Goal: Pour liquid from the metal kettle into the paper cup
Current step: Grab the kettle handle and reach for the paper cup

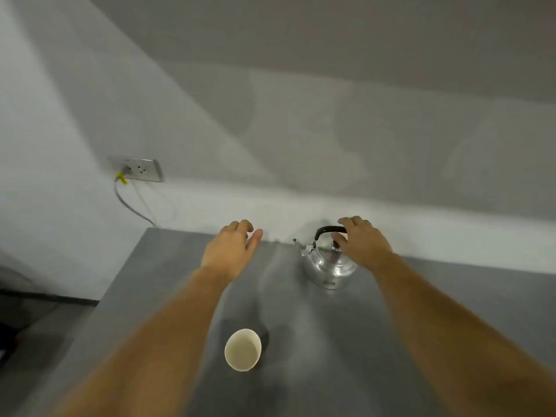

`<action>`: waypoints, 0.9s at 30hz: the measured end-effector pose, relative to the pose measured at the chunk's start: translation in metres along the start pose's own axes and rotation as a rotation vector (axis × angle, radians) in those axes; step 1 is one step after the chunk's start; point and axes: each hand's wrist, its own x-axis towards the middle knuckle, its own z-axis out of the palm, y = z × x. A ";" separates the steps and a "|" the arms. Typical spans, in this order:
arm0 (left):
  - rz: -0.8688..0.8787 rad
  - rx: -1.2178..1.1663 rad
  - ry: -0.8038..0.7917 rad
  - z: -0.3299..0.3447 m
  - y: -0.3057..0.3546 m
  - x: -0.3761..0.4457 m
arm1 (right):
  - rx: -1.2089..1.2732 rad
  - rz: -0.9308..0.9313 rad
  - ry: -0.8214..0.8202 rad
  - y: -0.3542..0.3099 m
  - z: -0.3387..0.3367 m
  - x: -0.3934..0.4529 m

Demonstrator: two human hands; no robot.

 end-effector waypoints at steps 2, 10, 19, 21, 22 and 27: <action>-0.048 -0.013 -0.020 0.006 -0.006 0.002 | -0.001 0.005 -0.040 0.001 0.004 0.010; -0.094 -0.002 -0.067 0.032 -0.023 0.000 | 0.107 0.044 -0.167 0.007 0.024 0.037; -0.125 -0.004 -0.102 0.047 -0.027 -0.006 | 0.387 0.224 -0.145 0.009 0.024 0.044; -0.112 0.010 -0.115 0.049 -0.029 -0.010 | 0.424 0.244 -0.139 0.007 0.024 0.040; -0.108 0.014 -0.122 0.049 -0.030 -0.013 | 0.433 0.247 -0.135 0.005 0.024 0.038; -0.110 -0.130 -0.103 0.049 -0.037 -0.036 | 0.437 0.230 -0.107 -0.010 0.016 0.015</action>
